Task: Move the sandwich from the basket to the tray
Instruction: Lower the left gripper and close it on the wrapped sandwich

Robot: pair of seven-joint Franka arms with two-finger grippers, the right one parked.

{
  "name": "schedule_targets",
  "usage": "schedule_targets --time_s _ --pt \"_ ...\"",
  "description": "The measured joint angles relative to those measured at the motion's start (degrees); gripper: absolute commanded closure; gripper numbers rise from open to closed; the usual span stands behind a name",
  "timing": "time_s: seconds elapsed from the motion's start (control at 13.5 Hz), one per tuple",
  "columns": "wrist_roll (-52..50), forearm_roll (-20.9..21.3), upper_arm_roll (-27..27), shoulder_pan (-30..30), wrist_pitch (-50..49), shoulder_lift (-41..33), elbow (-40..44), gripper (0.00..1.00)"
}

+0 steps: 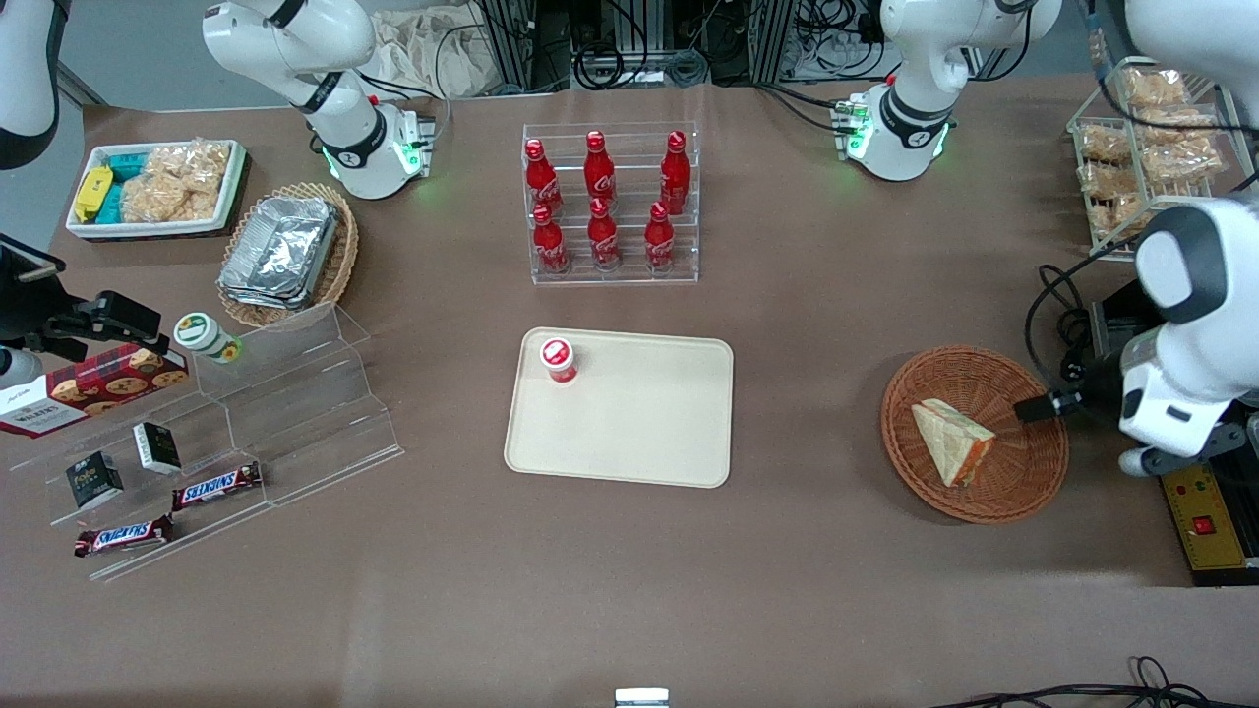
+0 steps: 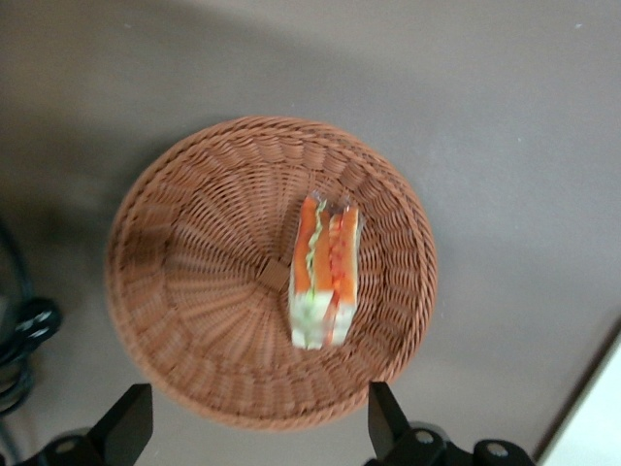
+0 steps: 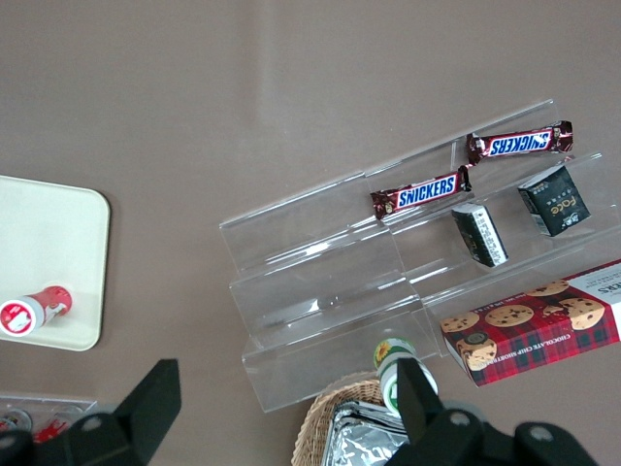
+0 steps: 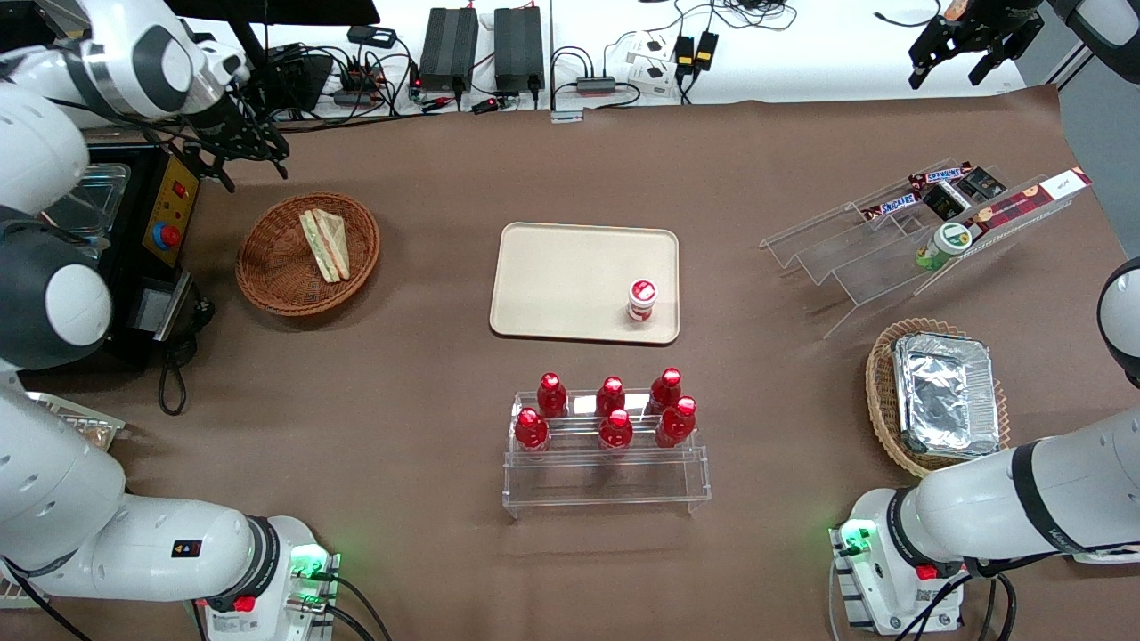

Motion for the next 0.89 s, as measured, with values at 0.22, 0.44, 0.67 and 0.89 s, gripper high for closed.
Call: schedule_targets --time_s 0.22,0.44,0.67,0.89 --pt "0.00 -1.22 -0.39 -0.14 7.14 5.24 -1.07 0.00" --pt "0.00 -3.47 -0.65 -0.47 11.42 8.93 -1.78 0.00" --pt "-0.01 -4.75 -1.02 -0.71 13.49 10.81 -1.92 0.00" --pt "-0.02 -5.00 -1.95 -0.98 15.61 12.15 -2.72 0.10"
